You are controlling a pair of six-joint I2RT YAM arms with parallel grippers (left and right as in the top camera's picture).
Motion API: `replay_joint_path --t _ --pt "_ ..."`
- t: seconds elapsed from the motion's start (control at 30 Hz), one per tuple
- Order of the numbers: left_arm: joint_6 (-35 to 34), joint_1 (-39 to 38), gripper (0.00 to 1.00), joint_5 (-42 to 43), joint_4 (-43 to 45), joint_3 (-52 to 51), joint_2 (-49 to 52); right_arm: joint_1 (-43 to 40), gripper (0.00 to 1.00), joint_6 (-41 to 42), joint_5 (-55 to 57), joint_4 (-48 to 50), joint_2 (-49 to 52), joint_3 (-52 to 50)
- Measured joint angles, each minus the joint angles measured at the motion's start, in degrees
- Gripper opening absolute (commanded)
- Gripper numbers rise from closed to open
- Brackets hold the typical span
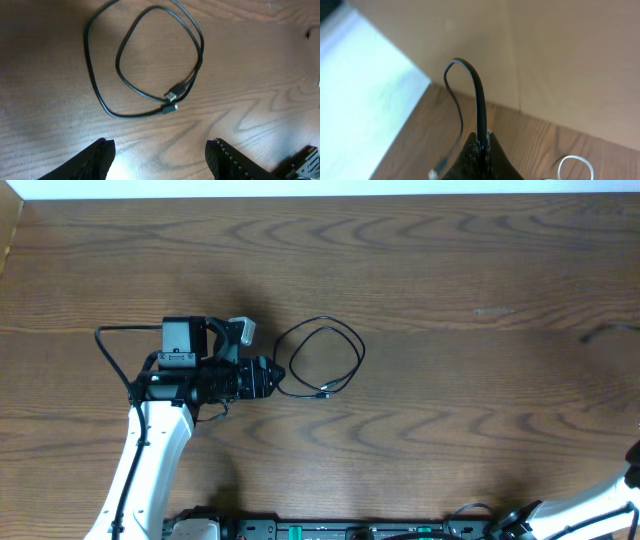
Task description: Untangle cables
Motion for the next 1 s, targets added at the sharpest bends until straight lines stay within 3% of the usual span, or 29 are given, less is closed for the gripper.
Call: replay_joint_path --t 0.37,1.0 --pt "0.0 0.0 0.63 0.0 3.6 0.0 0.0 -5.8 0.01 0.4 1.5 0.7 -2.1 0.7" --pt "0.0 0.0 0.64 0.0 4.3 0.0 0.0 0.3 0.01 -6.1 -3.2 2.5 7.2 0.4"
